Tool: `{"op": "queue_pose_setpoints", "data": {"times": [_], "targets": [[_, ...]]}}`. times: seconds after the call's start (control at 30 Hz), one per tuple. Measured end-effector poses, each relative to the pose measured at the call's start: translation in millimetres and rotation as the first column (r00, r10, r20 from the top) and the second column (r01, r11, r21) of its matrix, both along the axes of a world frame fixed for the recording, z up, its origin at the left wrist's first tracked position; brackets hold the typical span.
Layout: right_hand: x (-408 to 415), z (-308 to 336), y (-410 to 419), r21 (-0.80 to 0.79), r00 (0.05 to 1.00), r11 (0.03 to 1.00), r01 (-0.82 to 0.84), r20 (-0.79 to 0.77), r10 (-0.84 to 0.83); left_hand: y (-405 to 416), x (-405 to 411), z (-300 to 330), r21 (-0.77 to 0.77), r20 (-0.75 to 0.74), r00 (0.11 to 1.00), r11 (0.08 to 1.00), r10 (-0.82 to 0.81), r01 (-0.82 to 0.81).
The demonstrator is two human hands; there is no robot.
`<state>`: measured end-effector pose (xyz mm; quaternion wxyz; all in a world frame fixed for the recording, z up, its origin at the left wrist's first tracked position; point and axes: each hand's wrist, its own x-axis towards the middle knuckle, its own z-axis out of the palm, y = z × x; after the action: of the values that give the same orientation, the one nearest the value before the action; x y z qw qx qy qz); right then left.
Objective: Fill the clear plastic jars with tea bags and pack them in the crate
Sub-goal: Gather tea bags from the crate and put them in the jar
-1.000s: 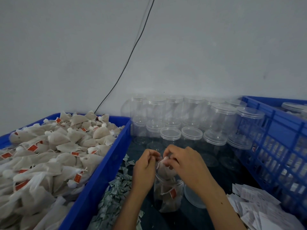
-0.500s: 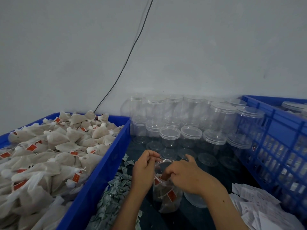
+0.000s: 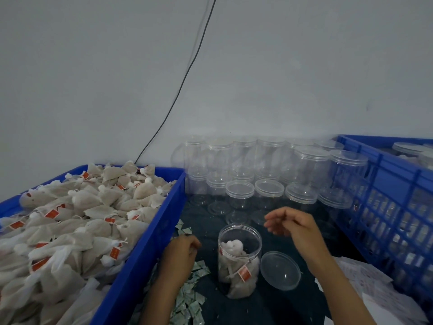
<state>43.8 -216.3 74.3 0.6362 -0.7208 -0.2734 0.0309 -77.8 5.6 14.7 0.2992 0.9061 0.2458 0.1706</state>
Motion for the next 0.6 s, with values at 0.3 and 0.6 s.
{"op": "queue_pose_setpoints", "data": {"times": [0.3,0.6], "targets": [[-6.3,-47.1,-9.8,-0.002,0.984,1.000,0.014,-0.178,-0.014,-1.4,-16.0,-2.9,0.099,-0.235,0.971,0.993,-0.044,0.069],[-11.1,-64.6,-7.3,0.007,0.976,0.999,0.035,-0.217,-0.032,-7.4,-14.0,8.3,-0.003,0.275,0.960,0.999,0.049,-0.050]]}}
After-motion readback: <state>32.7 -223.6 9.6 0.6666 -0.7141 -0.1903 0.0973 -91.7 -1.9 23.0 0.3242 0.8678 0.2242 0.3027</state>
